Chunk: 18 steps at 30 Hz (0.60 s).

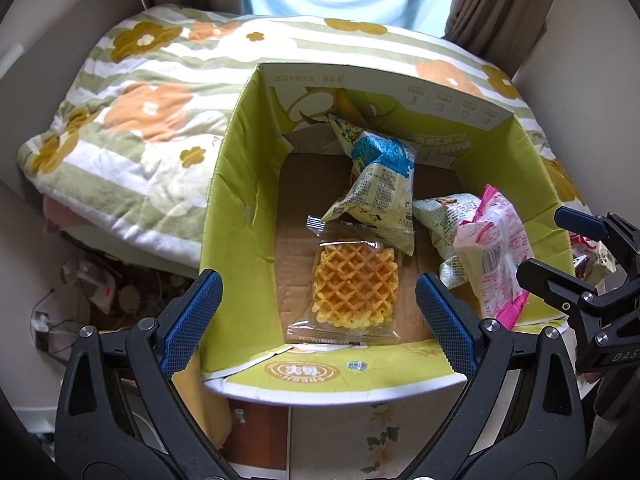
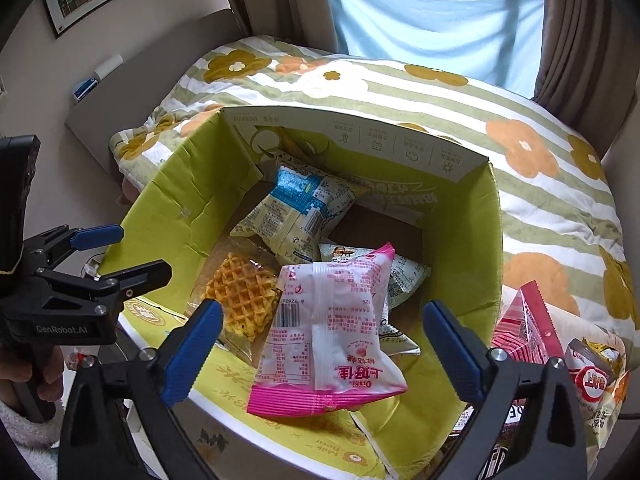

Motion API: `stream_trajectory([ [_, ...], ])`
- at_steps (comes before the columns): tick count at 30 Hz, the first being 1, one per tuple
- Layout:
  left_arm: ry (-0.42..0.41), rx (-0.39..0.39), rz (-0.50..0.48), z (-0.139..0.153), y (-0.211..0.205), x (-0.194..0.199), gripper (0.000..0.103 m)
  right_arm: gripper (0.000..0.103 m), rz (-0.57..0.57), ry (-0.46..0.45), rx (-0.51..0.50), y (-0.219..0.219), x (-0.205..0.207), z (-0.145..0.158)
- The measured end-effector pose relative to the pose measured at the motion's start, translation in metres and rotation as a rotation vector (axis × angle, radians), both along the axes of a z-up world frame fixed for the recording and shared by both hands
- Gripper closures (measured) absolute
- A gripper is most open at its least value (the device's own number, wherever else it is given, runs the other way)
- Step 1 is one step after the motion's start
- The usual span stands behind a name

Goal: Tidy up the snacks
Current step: 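Withdraw both open tools from the box toward the remaining snacks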

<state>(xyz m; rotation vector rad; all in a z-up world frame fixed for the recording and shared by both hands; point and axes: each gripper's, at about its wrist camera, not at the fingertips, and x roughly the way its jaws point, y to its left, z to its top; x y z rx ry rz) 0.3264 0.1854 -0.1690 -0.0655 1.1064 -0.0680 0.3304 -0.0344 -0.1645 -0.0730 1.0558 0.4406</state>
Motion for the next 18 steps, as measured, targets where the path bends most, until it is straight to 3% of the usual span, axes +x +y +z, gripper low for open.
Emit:
stream_trajectory([
  [18,-0.077,-0.029,-0.102,0.038,-0.026,-0.026,0.006,0.004,-0.105,-0.098,0.001,-0.020,-0.049,0.048],
])
